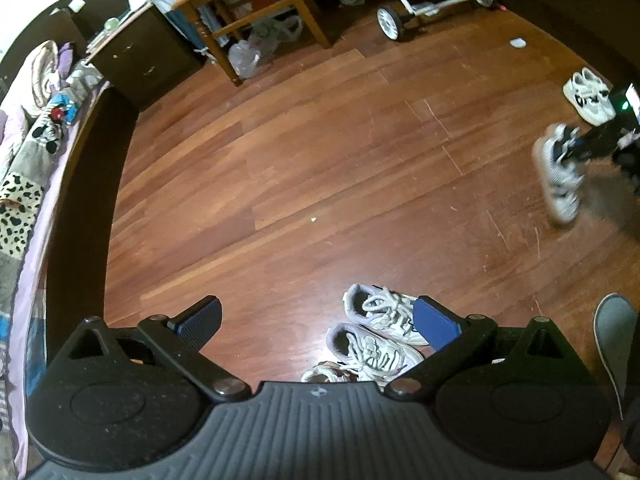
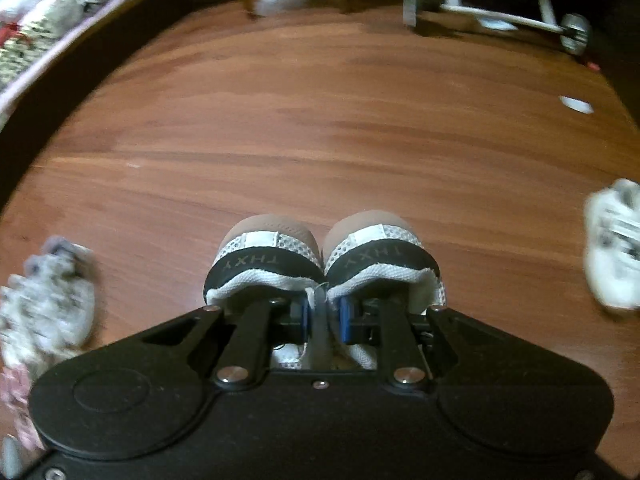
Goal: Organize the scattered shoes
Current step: 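Carry the tan-toe pair with the right tool beside the placed pair and release, then grasp a pair of white lavender-lined sneakers with the right tool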
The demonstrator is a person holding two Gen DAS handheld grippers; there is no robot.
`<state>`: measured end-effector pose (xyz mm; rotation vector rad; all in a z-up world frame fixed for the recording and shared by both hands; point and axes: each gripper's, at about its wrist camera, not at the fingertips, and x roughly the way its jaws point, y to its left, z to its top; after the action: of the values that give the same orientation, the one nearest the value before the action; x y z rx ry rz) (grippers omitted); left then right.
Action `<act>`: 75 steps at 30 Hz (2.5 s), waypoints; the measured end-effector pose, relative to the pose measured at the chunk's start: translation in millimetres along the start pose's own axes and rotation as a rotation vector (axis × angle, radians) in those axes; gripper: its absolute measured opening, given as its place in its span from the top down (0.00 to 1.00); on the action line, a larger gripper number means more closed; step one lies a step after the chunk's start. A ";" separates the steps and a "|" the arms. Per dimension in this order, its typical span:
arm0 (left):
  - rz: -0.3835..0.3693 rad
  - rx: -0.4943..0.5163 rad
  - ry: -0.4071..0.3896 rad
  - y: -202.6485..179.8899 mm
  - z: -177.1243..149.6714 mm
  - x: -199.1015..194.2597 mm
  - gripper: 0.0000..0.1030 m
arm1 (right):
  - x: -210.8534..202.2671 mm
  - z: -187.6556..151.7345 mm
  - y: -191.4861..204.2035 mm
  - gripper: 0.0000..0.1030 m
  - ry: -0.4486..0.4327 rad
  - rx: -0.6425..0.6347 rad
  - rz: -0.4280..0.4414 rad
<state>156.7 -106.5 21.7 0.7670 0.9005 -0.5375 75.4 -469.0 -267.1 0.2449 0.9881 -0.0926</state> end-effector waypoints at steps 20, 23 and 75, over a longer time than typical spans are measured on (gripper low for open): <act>-0.077 0.034 0.151 -13.7 -0.1 59.0 0.01 | 85.3 85.6 -140.0 0.86 0.098 -0.038 -0.200; -0.086 0.042 0.167 -16.7 -0.9 64.9 0.01 | 99.1 94.7 -153.8 0.86 0.116 -0.041 -0.218; 0.163 -0.041 0.088 77.0 -108.4 -38.1 0.00 | 67.2 59.1 335.2 0.46 0.233 -0.550 0.415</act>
<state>137.5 29.4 39.0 0.8242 0.9180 -0.3431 223.5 -156.6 -237.7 -0.0520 1.1349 0.5916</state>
